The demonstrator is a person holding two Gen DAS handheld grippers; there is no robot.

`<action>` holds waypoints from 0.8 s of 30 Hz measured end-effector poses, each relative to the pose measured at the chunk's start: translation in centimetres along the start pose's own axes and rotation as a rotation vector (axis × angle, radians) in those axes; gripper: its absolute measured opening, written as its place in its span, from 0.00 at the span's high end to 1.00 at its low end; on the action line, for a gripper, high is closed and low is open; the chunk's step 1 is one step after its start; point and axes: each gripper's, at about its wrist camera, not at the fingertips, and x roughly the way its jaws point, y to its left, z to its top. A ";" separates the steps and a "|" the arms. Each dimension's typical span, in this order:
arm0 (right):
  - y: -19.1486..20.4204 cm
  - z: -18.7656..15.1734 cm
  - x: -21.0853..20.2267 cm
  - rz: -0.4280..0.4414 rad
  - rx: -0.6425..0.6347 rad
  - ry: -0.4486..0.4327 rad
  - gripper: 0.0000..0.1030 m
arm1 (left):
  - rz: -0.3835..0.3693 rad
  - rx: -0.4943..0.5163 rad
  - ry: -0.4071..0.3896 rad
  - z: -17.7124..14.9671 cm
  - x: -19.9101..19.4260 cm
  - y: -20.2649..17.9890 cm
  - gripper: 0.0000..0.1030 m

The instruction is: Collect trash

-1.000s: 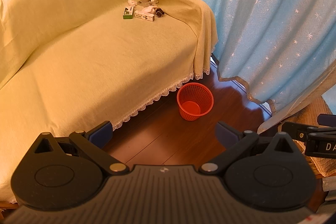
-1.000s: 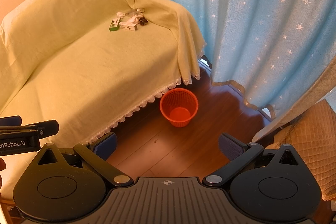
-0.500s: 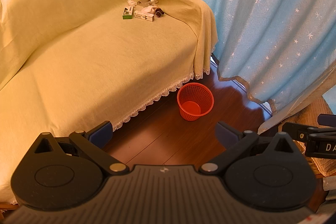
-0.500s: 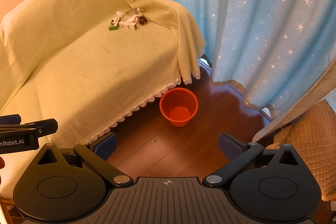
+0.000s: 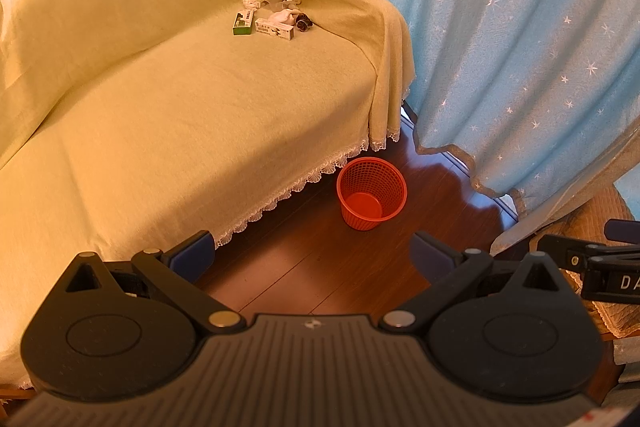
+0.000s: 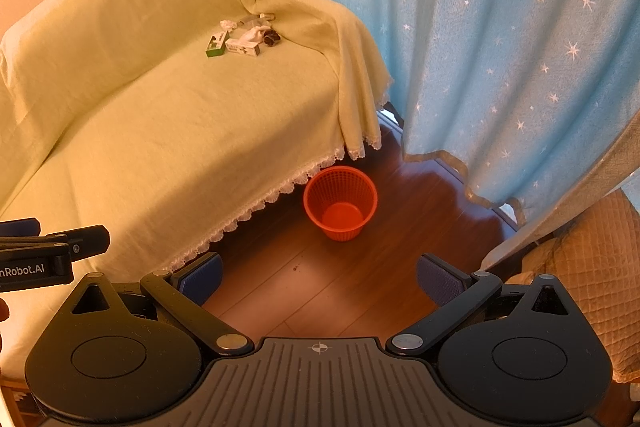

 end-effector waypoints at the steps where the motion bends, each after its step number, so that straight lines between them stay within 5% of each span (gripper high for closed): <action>1: 0.0 0.0 0.0 0.000 0.001 0.000 0.02 | 0.001 -0.001 0.001 0.0 0.1 0.0 0.01; 24: -0.1 0.0 0.8 -0.001 -0.003 0.017 0.02 | 0.007 -0.030 0.012 0.5 0.8 0.6 0.01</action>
